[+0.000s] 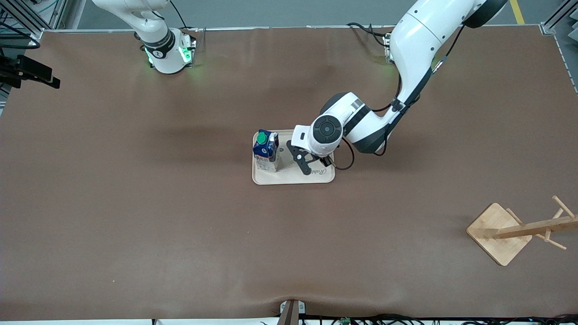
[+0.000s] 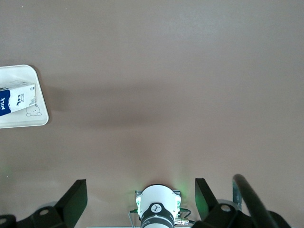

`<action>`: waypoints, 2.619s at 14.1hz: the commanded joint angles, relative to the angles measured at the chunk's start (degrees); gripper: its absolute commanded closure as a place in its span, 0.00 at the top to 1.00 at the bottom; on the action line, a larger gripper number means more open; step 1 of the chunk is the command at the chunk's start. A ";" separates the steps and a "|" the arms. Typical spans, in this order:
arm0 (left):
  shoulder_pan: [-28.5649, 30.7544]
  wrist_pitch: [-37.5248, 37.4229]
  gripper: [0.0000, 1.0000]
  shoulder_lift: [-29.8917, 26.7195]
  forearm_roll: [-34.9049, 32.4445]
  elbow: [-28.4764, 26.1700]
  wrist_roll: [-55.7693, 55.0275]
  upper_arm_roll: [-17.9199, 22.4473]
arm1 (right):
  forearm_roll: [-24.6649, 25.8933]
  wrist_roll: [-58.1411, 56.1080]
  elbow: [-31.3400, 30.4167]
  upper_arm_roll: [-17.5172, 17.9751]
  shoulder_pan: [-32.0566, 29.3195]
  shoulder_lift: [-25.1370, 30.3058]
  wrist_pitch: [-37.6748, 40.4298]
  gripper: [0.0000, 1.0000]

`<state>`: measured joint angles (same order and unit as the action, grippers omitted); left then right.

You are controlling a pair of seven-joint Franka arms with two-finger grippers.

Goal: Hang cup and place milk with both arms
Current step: 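Close the left gripper on the mug rim and lift it, then carry the mug with the left gripper toward the wooden stand, then hold the mug above the stand while the right gripper reaches the milk carton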

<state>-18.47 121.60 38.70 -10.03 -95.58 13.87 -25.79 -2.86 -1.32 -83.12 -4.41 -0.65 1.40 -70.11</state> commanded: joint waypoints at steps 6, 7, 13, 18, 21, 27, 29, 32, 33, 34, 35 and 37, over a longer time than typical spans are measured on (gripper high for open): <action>3.07 -1.44 0.00 -5.19 -1.23 -0.13 -0.16 -0.13 | -0.65 0.61 -0.46 0.27 -2.69 0.18 -0.55 1.00; 4.48 -3.45 0.00 -6.78 -0.88 -0.13 -0.25 -0.22 | -0.74 0.70 -0.46 0.36 -2.52 0.18 -0.55 1.00; 14.75 -14.70 0.00 -14.08 -0.26 4.60 -2.36 -0.40 | -0.57 -0.09 0.68 0.71 -1.64 -2.89 0.24 1.00; 24.69 -25.51 0.00 -16.10 -0.34 11.81 3.60 -0.49 | -0.48 -0.09 0.59 0.71 0.03 -4.73 0.24 1.00; 30.58 -27.38 0.00 -18.21 -0.34 12.17 12.38 -0.49 | -0.13 -0.35 0.77 0.71 0.56 -10.35 0.07 1.00; 38.66 -29.14 0.00 -21.38 -1.14 12.00 26.62 -0.31 | -1.09 11.20 -3.44 1.24 10.03 -13.71 -8.18 1.00; 41.74 -28.97 0.00 -21.56 -1.31 12.17 31.98 -0.14 | -4.07 21.21 -6.25 1.15 17.31 -14.06 -14.67 1.00; 46.14 -28.18 0.00 -21.38 -0.96 12.44 38.50 -0.05 | -10.30 37.05 -6.18 1.15 24.37 -15.29 -19.17 1.00; 46.93 -27.65 0.00 -21.30 -0.96 13.13 39.73 0.04 | -10.93 39.70 -6.09 1.15 26.47 -15.64 -20.58 1.00; 47.55 -27.30 0.00 -20.77 -0.96 14.27 40.87 0.04 | -11.46 41.38 -5.83 1.15 28.32 -16.51 -22.16 1.00; 48.17 -26.86 0.00 -20.33 -0.96 14.89 42.19 0.04 | -12.07 42.26 -5.83 1.15 29.47 -17.04 -24.52 1.00; 49.48 -24.23 0.00 -19.71 -0.87 15.07 44.92 0.04 | -16.18 43.67 -5.74 1.15 31.84 -18.88 -29.36 1.00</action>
<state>30.07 95.86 18.16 -10.66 -81.89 56.24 -25.37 -15.00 40.49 -88.92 -2.55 29.38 -15.85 -96.18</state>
